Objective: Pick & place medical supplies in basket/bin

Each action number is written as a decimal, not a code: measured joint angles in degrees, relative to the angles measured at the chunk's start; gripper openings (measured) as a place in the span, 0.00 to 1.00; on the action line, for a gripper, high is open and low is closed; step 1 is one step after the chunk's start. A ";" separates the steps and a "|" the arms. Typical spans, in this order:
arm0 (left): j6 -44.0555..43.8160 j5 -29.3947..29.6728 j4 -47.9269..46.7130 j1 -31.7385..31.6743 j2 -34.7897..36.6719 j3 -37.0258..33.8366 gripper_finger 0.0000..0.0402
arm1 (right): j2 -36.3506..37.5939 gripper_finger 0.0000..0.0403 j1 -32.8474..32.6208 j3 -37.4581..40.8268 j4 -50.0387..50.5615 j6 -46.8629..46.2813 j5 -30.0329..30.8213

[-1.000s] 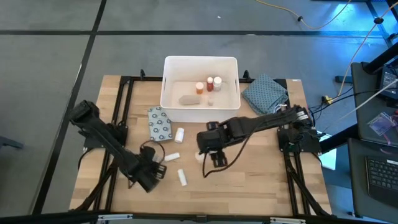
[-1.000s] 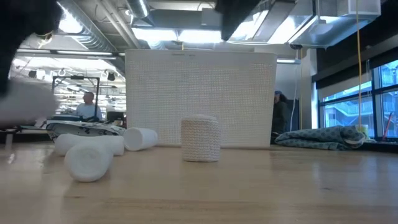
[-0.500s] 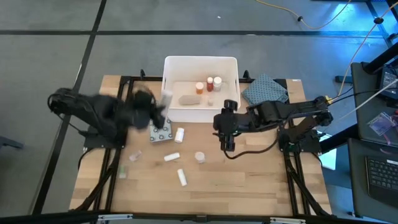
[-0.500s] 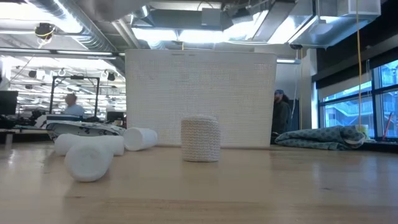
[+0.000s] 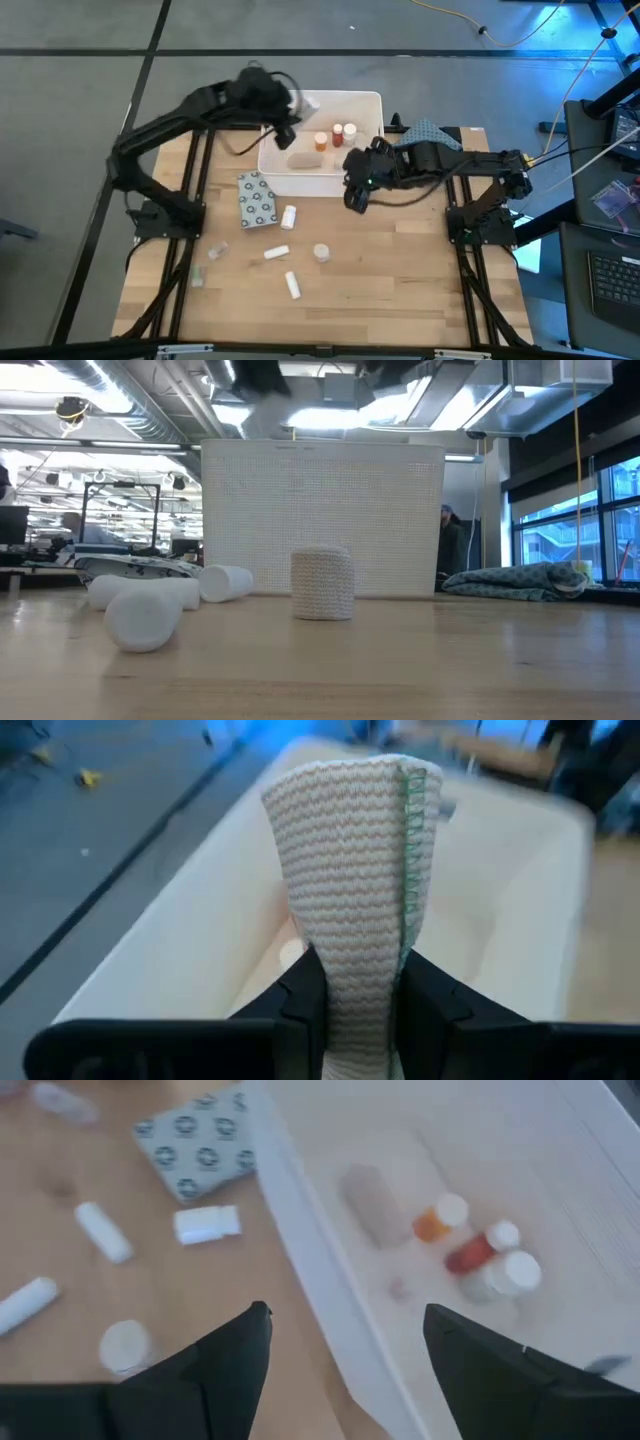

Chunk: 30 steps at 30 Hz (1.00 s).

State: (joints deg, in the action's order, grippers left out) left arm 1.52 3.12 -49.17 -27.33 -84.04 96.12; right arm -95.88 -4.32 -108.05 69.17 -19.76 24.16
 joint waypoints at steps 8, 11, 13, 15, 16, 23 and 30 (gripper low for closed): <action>11.83 -4.44 -0.85 -4.08 -13.39 1.44 0.19 | -0.13 0.65 5.52 0.00 1.14 -1.08 -0.13; 15.62 -4.14 -2.66 -4.11 -17.39 1.44 0.19 | -0.13 0.65 6.98 0.00 1.30 -0.98 -0.28; 18.22 -4.11 -4.52 -4.11 -19.80 1.44 0.19 | -0.13 0.65 7.69 0.00 1.74 -0.93 -0.28; 20.70 -3.16 -6.60 -4.06 -22.07 1.44 0.20 | -0.13 0.65 8.16 0.00 2.02 -0.93 -0.28; 21.83 -2.53 -7.64 -3.99 -23.01 1.44 0.20 | -0.13 0.65 8.30 0.02 2.18 -0.91 -0.31; 24.81 1.90 -10.60 -3.52 -28.31 1.49 0.21 | -0.13 0.65 8.29 0.02 2.61 -0.56 -0.39; 21.01 1.09 -10.71 -3.50 -30.87 1.51 0.27 | -0.13 0.65 8.29 0.02 2.63 0.77 -1.47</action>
State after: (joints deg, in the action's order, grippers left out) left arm 22.53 4.21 -59.88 -30.83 -114.91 97.62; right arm -96.01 3.97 -108.03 71.80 -18.99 22.70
